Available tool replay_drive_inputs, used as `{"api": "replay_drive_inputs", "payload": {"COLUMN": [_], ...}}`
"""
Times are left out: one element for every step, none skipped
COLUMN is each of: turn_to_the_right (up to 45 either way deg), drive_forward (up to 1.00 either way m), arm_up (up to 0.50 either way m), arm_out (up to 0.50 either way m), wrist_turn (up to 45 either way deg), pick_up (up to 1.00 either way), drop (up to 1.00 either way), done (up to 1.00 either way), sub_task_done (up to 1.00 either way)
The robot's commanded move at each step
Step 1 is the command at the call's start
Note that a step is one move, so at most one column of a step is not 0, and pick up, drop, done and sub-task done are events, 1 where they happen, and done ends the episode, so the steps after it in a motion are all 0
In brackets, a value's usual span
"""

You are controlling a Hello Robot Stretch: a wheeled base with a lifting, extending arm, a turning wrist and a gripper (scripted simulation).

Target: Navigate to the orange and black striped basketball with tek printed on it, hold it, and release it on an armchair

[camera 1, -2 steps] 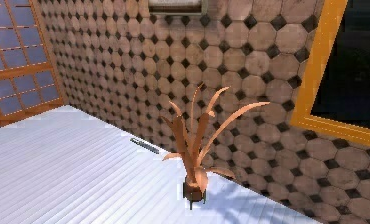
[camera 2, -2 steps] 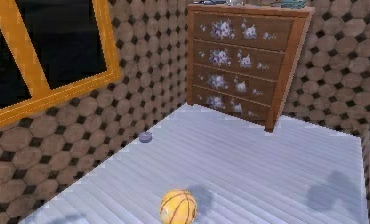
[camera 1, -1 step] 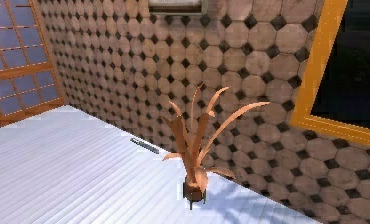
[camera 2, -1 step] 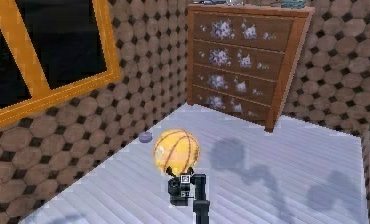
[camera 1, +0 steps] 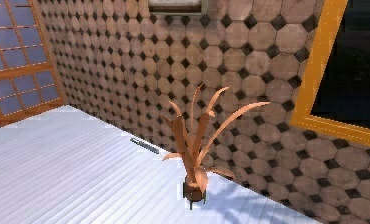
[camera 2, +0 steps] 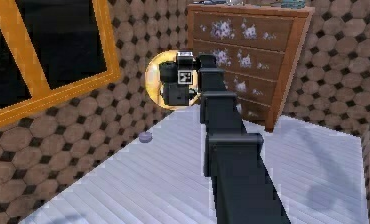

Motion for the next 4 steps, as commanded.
{"api": "replay_drive_inputs", "payload": {"turn_to_the_right": [0.0, 0.0, 0.0, 0.0], "drive_forward": [0.0, 0.0, 0.0, 0.0], "arm_up": [0.0, 0.0, 0.0, 0.0], "arm_out": [0.0, 0.0, 0.0, -0.32], "wrist_turn": [-45.0, -45.0, -42.0, 0.0], "pick_up": [0.0, 0.0, 0.0, 0.0], "drop": [0.0, 0.0, 0.0, 0.0], "done": [0.0, 0.0, 0.0, 0.0], "sub_task_done": [0.0, 0.0, 0.0, 0.0]}}
